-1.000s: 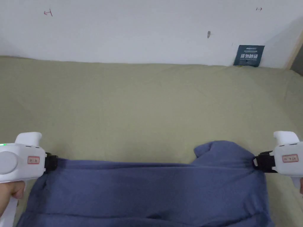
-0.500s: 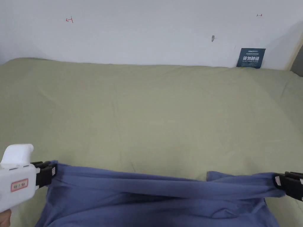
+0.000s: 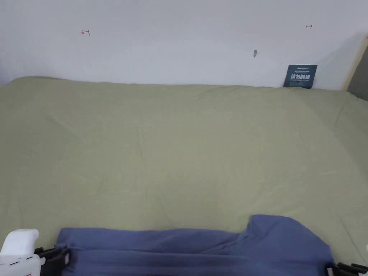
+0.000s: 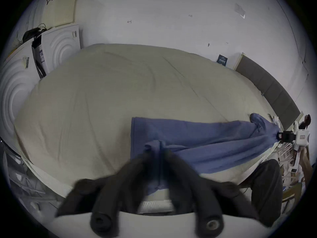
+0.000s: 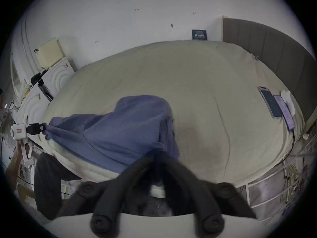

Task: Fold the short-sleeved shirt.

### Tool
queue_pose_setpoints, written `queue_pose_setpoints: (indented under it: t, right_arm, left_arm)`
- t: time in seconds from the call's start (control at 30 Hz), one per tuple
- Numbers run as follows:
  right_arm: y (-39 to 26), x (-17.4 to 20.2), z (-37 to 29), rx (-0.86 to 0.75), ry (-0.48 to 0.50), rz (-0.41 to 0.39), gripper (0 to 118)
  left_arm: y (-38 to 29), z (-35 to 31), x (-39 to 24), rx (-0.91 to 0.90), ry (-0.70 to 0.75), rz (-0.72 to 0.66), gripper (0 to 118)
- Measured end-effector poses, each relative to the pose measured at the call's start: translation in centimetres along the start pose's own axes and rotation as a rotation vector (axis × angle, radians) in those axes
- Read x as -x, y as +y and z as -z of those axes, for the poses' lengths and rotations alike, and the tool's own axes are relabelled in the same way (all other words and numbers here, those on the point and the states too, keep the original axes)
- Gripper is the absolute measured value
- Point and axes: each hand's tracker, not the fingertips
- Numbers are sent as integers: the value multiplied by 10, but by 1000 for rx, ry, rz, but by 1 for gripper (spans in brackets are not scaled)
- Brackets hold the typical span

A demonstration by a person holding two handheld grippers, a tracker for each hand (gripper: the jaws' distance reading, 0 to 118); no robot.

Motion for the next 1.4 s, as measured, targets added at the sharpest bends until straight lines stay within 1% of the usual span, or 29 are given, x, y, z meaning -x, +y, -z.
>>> queue_pose_setpoints:
  t: [0.03, 0.07, 0.13, 0.2, 0.27, 0.33, 0.37, 0.4, 0.43, 0.47, 0.5, 0.53, 0.57, 0.6, 0.63, 0.67, 0.7, 0.8, 0.93, 0.97, 1.07, 1.1, 1.17, 1.2, 1.27, 1.33, 1.4]
  right_arm:
    - [0, -5, 1, -17, -21, -8, 87]
    - [2, -4, -2, -37, -31, -13, 101]
    - [13, 2, -16, -119, -7, 8, 101]
    - [26, 21, -34, -189, -5, 2, 101]
    - [43, 47, -50, -282, -16, -62, 101]
    - [58, 84, -69, -435, -49, -126, 101]
    - [63, 100, -78, -508, -71, -151, 100]
    - [67, 118, -87, -591, -72, -185, 100]
    - [69, 139, -96, -675, -106, -192, 99]
    - [70, 152, -101, -719, -127, -195, 99]
    - [70, 164, -104, -763, -140, -191, 98]
    - [69, 175, -107, -784, -147, -181, 91]
    - [67, 182, -109, -807, -131, -185, 62]
    - [65, 189, -110, -824, -118, -184, 26]
    - [63, 195, -110, -834, -129, -186, 1]
    - [62, 199, -113, -876, -172, -181, 1]
    - [62, 206, -113, -858, -152, -209, 1]
    - [62, 215, -115, -872, -166, -232, 1]
    - [61, 223, -112, -877, -168, -234, 1]
    - [60, 224, -111, -874, -165, -233, 1]
    - [58, 233, -108, -861, -157, -227, 1]
    - [56, 233, -107, -863, -157, -231, 1]
    - [55, 238, -107, -858, -146, -232, 1]
    - [53, 241, -106, -854, -141, -233, 1]
    - [50, 245, -104, -848, -137, -239, 1]
    - [46, 250, -102, -836, -132, -238, 1]
    - [42, 251, -98, -815, -119, -231, 1]
  left_arm:
    - [1, -1, 0, -13, 6, 2, 102]
    - [3, -3, -1, -18, 7, 2, 118]
    - [17, -24, -10, -132, -8, -26, 118]
    - [36, -42, -29, -209, 35, -1, 118]
    - [51, -64, -53, -335, 55, 44, 118]
    - [68, -89, -84, -471, 50, 80, 118]
    - [68, -87, -83, -512, 49, 95, 118]
    - [71, -95, -99, -573, 69, 105, 118]
    - [72, -103, -113, -635, 83, 121, 118]
    - [73, -106, -126, -665, 109, 131, 118]
    - [73, -114, -141, -704, 118, 139, 114]
    - [71, -117, -151, -737, 137, 138, 100]
    - [72, -118, -159, -752, 141, 148, 53]
    - [73, -116, -162, -751, 107, 160, 1]
    - [68, -116, -163, -786, 112, 127, 0]
    - [68, -117, -164, -775, 106, 133, 0]
    - [70, -117, -165, -751, 78, 137, 0]
    - [69, -117, -164, -766, 88, 122, 0]
    - [69, -118, -155, -747, 104, 131, 0]
    - [69, -117, -147, -726, 88, 124, 0]
    - [71, -112, -113, -583, -24, 72, 0]
    - [73, -106, -97, -506, -43, 32, 0]
    - [78, -90, -58, -333, -126, -60, 0]
    - [79, -76, -36, -216, -152, -106, 0]
    - [77, -45, 8, -50, -214, -196, 0]
    - [69, -17, 41, 73, -234, -261, 0]
    - [63, 9, 77, 198, -321, -345, 0]
